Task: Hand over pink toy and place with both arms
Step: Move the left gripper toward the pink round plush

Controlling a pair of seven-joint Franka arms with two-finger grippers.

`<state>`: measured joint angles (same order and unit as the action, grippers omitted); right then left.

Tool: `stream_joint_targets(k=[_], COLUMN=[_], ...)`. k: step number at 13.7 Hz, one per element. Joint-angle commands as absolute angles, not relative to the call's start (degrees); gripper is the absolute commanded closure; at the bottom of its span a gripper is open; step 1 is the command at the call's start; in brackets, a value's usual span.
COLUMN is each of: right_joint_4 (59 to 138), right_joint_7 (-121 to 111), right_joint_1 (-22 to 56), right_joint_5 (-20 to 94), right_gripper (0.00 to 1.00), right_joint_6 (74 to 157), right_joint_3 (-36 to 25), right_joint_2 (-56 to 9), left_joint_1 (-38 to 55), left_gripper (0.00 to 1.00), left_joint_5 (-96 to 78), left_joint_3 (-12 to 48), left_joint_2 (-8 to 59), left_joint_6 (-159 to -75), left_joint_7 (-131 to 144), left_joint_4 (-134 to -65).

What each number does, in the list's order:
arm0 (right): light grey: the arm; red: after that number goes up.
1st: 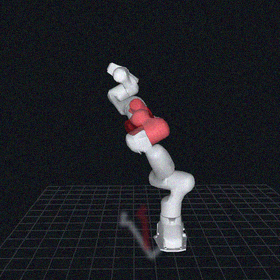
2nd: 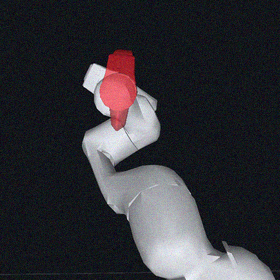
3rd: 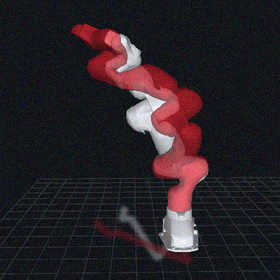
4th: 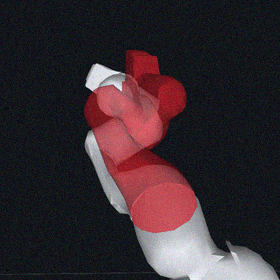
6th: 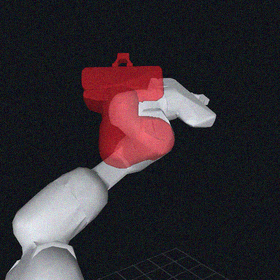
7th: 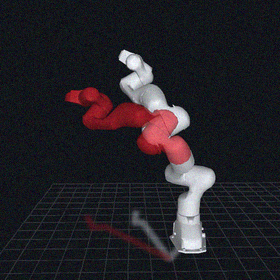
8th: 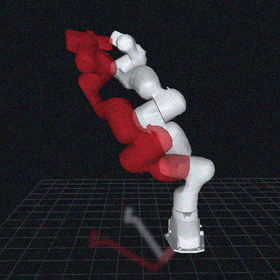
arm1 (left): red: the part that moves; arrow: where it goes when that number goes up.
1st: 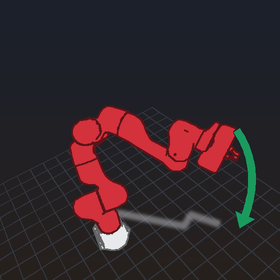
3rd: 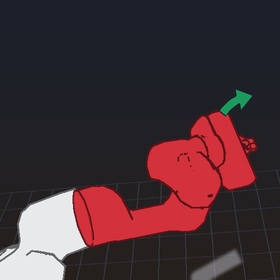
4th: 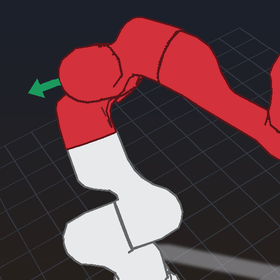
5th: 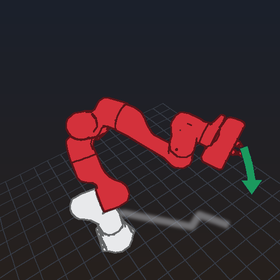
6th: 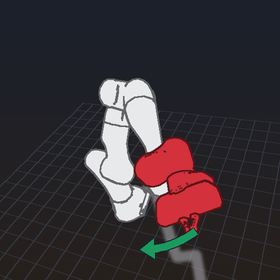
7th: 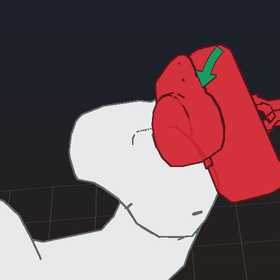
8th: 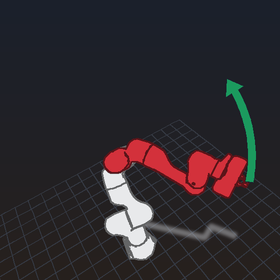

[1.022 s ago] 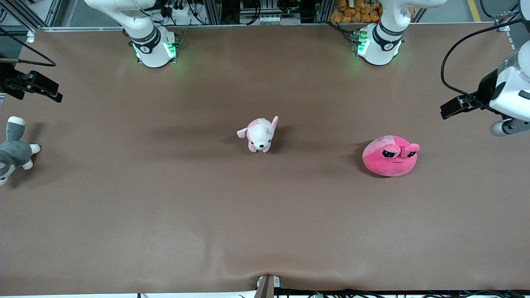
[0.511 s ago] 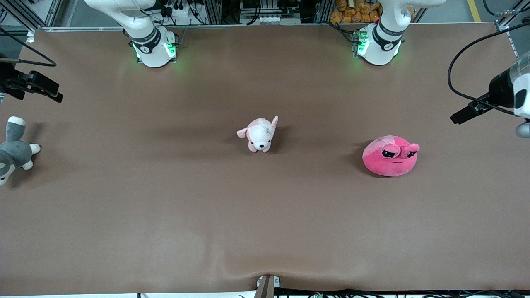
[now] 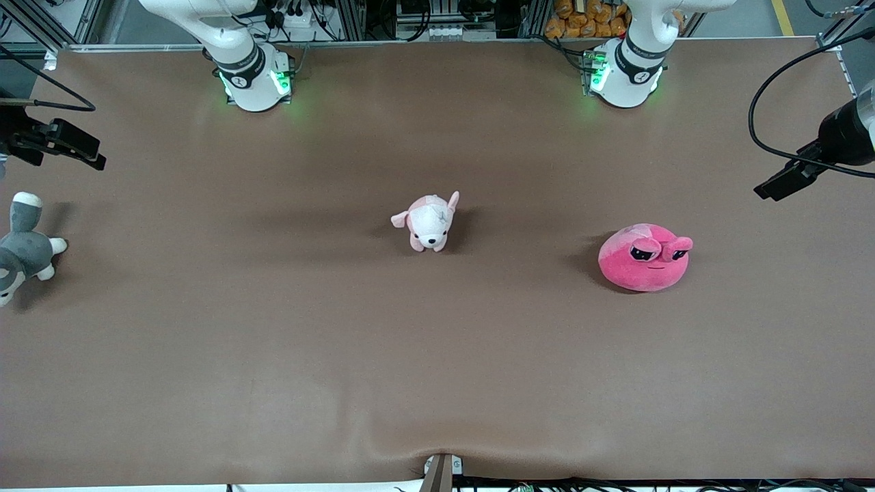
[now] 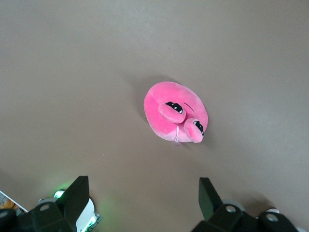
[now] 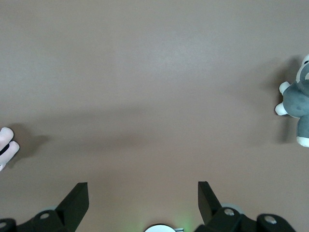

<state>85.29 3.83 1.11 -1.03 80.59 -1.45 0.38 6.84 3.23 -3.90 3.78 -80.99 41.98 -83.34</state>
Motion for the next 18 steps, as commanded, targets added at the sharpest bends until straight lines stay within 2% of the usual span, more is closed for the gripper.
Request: stream_joint_targets(k=[1,8,12,18], right_joint_4=[85.52,85.52,85.34,84.46], right_joint_7=[4.04,4.04,4.04,4.04], right_joint_1=[1.05,1.93,1.85,-3.6], right_joint_5=[-0.79,-0.62,-0.7,1.22], right_gripper=[0.0,0.0,0.0,0.0], right_joint_6=[80.6,81.3,81.83,84.02], right_joint_3=[-1.32,-1.14,-1.14,-1.41], right_joint_2=[0.53,-0.52,-1.23,-1.14], left_joint_1=[5.8,5.54,5.19,3.87], left_gripper=[0.0,0.0,0.0,0.0], left_joint_5=[3.78,2.99,1.24,0.09], left_joint_3=[-3.78,-3.69,-3.43,-3.51], left_joint_2=[3.08,3.87,3.52,-2.45], left_joint_6=[-81.83,-81.21,-81.39,-85.24], left_joint_7=[41.32,42.01,51.4,55.89], left_joint_4=[-84.2,-84.9,-86.57,-95.51])
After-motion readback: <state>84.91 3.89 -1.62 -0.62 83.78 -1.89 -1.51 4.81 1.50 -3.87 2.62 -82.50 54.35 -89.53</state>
